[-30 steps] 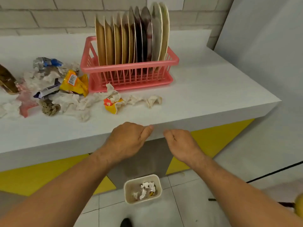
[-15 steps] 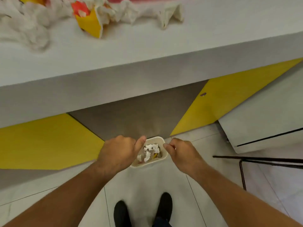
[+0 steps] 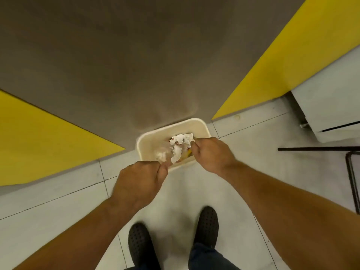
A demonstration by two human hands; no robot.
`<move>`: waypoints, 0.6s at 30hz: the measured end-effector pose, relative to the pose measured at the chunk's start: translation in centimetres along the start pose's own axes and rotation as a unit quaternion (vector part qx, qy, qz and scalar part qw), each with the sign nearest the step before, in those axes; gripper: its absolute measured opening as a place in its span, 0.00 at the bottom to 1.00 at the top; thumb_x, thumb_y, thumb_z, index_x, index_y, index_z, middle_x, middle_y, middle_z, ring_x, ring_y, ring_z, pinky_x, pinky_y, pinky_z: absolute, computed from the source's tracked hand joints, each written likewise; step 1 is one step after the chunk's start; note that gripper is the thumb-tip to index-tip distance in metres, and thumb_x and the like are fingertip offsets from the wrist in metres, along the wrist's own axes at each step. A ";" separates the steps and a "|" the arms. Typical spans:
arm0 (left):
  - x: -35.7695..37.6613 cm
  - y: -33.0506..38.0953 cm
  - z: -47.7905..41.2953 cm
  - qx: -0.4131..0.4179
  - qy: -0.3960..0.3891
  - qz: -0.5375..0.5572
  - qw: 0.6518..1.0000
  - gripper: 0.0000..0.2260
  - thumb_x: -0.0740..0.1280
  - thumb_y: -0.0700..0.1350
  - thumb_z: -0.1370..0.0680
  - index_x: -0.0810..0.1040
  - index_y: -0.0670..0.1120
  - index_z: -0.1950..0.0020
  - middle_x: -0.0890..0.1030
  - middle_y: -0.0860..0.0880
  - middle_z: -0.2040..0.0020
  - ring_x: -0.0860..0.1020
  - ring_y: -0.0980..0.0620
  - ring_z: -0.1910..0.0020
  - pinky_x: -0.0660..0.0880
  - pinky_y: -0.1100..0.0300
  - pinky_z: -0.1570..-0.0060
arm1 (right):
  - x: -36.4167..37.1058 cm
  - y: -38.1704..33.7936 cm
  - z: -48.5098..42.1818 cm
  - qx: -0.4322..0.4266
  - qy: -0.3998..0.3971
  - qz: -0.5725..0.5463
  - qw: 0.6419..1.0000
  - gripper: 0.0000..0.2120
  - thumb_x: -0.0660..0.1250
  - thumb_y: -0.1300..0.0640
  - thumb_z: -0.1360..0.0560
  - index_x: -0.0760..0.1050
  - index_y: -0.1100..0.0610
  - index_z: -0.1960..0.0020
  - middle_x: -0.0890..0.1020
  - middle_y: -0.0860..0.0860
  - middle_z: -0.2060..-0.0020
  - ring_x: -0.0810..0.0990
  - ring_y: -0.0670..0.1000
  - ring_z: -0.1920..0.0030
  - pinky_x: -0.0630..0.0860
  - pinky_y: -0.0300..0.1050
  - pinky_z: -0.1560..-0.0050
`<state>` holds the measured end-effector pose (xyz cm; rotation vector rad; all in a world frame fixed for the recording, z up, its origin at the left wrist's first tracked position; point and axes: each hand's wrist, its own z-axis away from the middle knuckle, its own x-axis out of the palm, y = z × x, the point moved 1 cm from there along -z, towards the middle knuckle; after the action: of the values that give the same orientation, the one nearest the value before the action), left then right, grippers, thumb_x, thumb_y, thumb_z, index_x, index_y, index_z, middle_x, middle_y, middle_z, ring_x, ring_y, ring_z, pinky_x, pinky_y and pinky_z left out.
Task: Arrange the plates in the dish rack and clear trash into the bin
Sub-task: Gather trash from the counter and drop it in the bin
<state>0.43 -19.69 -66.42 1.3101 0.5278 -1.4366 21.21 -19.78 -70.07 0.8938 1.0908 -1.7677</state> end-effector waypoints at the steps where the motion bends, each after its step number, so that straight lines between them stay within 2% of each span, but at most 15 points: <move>1: 1.0 -0.5 -0.1 -0.001 -0.005 0.019 1.000 0.19 0.48 0.60 0.23 0.60 0.51 0.69 0.69 0.52 0.70 0.74 0.45 0.66 0.64 0.56 0.68 | 1.0 -0.1 -1.4 -0.011 -0.019 0.003 1.000 0.16 0.54 0.45 0.21 0.73 0.53 0.57 0.80 0.56 0.58 0.76 0.60 0.59 0.64 0.45 0.63; 3: 2.9 -1.4 -0.6 0.000 -0.020 0.067 0.998 0.12 0.54 0.53 0.22 0.63 0.54 0.65 0.70 0.54 0.66 0.72 0.48 0.65 0.62 0.57 0.66 | 3.0 0.1 -4.0 -0.029 -0.075 0.000 0.997 0.15 0.57 0.42 0.22 0.71 0.53 0.50 0.78 0.54 0.51 0.75 0.57 0.53 0.66 0.45 0.59; 5: 4.2 -2.2 -1.3 -0.004 -0.036 0.090 0.995 0.03 0.57 0.47 0.22 0.69 0.53 0.54 0.72 0.56 0.58 0.70 0.53 0.61 0.63 0.60 0.62 | 4.6 0.5 -5.7 -0.053 -0.118 0.011 0.992 0.18 0.62 0.45 0.23 0.68 0.54 0.38 0.74 0.53 0.42 0.71 0.56 0.42 0.69 0.47 0.50; 8: 5.6 -3.0 -2.8 0.002 -0.043 0.098 0.994 0.08 0.57 0.43 0.22 0.71 0.48 0.43 0.72 0.54 0.49 0.70 0.54 0.51 0.65 0.62 0.55 | 5.2 1.4 -6.4 -0.084 -0.121 0.006 0.989 0.27 0.69 0.49 0.28 0.66 0.56 0.33 0.71 0.53 0.37 0.68 0.55 0.36 0.67 0.47 0.39; 9: 5.8 -2.9 -3.6 0.011 -0.038 0.100 0.994 0.09 0.57 0.43 0.21 0.72 0.48 0.43 0.72 0.53 0.48 0.70 0.54 0.49 0.65 0.62 0.54 | 5.0 1.8 -6.3 -0.084 -0.115 -0.006 0.990 0.28 0.70 0.49 0.29 0.67 0.57 0.33 0.72 0.53 0.38 0.69 0.54 0.36 0.68 0.47 0.39; 12: 6.5 -2.4 -6.5 0.028 -0.038 0.121 0.992 0.10 0.56 0.44 0.20 0.73 0.47 0.43 0.73 0.51 0.46 0.71 0.52 0.46 0.69 0.58 0.48 | 4.2 2.6 -5.6 -0.094 -0.068 0.005 0.993 0.19 0.65 0.53 0.25 0.71 0.56 0.35 0.75 0.53 0.40 0.73 0.54 0.40 0.72 0.47 0.45; 15: 8.2 -1.6 -9.8 0.046 -0.045 0.129 0.990 0.11 0.56 0.45 0.20 0.74 0.46 0.42 0.74 0.48 0.45 0.72 0.49 0.45 0.69 0.56 0.46 | 3.7 3.1 -4.6 -0.103 -0.037 -0.003 0.994 0.15 0.61 0.53 0.23 0.73 0.55 0.38 0.77 0.52 0.42 0.76 0.54 0.44 0.72 0.46 0.49; 18: 10.6 -0.5 -12.8 0.045 -0.107 0.106 0.988 0.12 0.56 0.46 0.20 0.74 0.47 0.39 0.73 0.48 0.42 0.71 0.49 0.44 0.68 0.57 0.46 | 3.5 3.2 -4.1 -0.113 -0.020 -0.014 0.993 0.13 0.60 0.53 0.22 0.75 0.53 0.39 0.77 0.51 0.42 0.77 0.54 0.47 0.74 0.46 0.49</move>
<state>7.30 -12.89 -79.93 1.2241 0.1774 -1.4150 23.37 -17.88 -75.66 0.7055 1.2540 -1.6373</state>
